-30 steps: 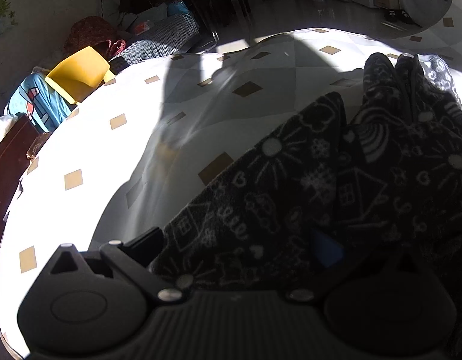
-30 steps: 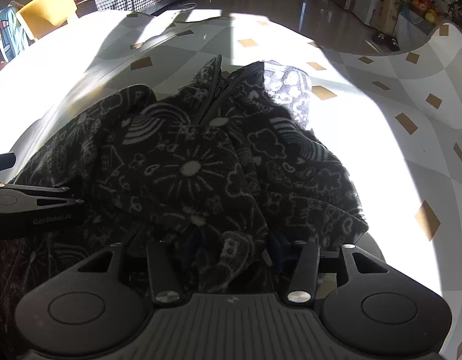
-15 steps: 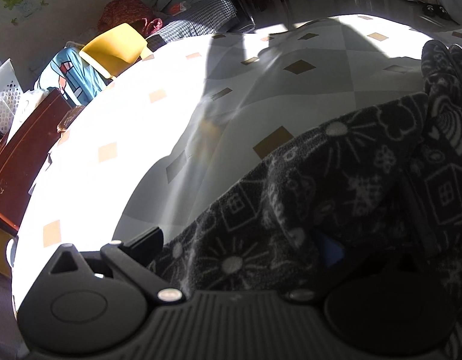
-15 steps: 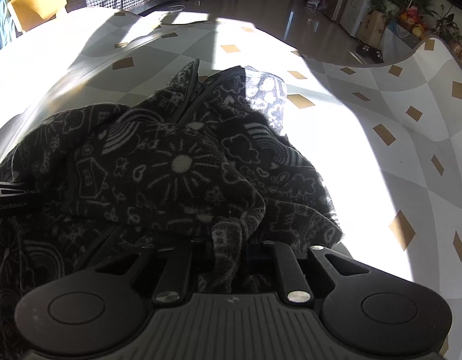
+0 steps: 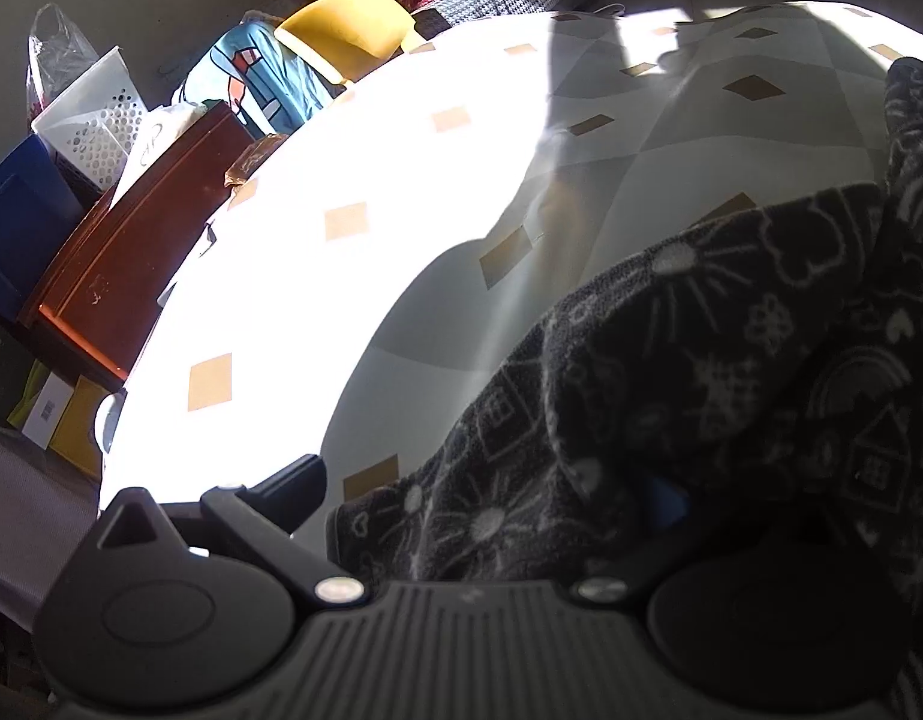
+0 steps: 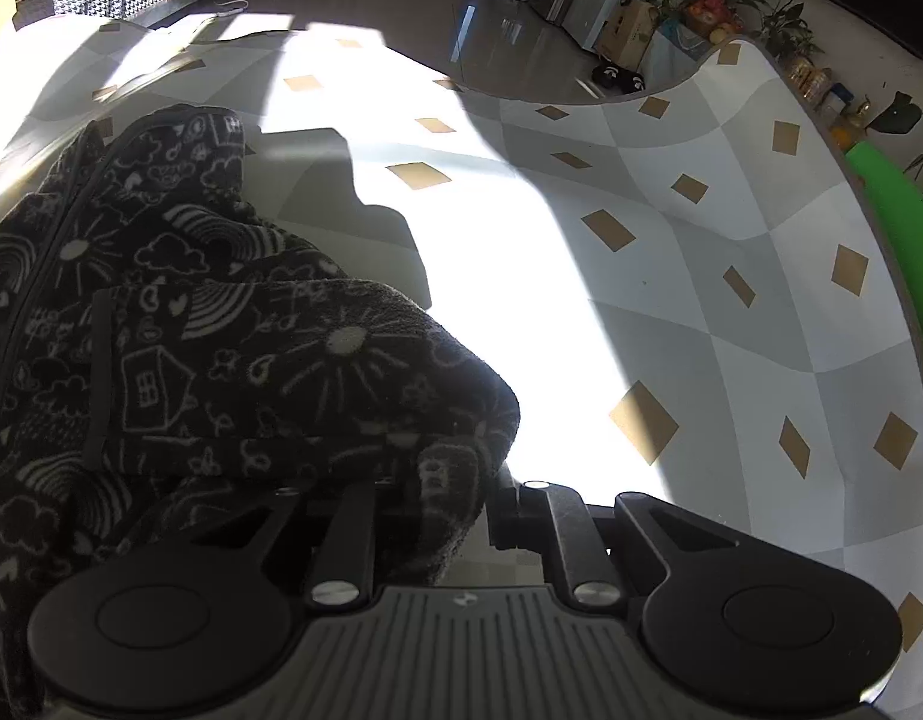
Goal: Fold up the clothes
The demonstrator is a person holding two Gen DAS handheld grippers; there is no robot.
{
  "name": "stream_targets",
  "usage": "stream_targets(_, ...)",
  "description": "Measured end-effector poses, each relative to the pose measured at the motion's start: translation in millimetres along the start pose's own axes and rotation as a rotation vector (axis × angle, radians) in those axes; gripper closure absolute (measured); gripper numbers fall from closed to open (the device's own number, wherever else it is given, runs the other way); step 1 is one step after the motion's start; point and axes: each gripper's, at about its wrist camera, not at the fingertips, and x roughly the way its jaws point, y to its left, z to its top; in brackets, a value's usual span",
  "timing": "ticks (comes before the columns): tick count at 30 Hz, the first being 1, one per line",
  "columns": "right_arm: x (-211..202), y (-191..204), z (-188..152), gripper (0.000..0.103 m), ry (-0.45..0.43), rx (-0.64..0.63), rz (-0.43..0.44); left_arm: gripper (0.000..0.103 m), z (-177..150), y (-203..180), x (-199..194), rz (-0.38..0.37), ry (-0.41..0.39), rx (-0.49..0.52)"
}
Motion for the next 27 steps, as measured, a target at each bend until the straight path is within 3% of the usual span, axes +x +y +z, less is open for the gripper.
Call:
stream_targets(2, -6.7, 2.0, 0.8, 0.076, -0.014, 0.008, 0.001, 0.0, -3.7, 2.8, -3.2, 0.015, -0.002, 0.0)
stream_targets(7, -29.7, 12.0, 4.8, 0.064, -0.094, -0.007, -0.001, 0.0, -9.6, 4.1, -24.3, -0.039, -0.069, 0.002)
stream_targets(11, -47.9, 18.1, 10.9, 0.061, -0.169, 0.001, -0.017, 0.0, -15.2, -5.5, -46.8, -0.122, -0.14, 0.04)
stream_targets(14, -42.1, 25.4, 10.4, 0.059, -0.14, -0.007, 0.069, 0.0, -22.9, -18.8, -58.5, -0.189, -0.168, 0.094)
stream_targets(19, -32.3, 37.5, 9.5, 0.059, -0.09, -0.02, 0.211, 0.0, -42.1, -43.2, -65.7, -0.27, -0.15, 0.166)
stream_targets(24, -22.4, 49.9, 8.3, 0.059, -0.039, -0.035, 0.348, 0.0, -53.2, -54.7, -70.5, -0.284, -0.156, 0.205)
stream_targets(27, -14.4, 63.0, 2.6, 0.058, -0.008, -0.068, 0.351, 0.0, -54.8, -55.2, -70.1, -0.293, -0.158, 0.206)
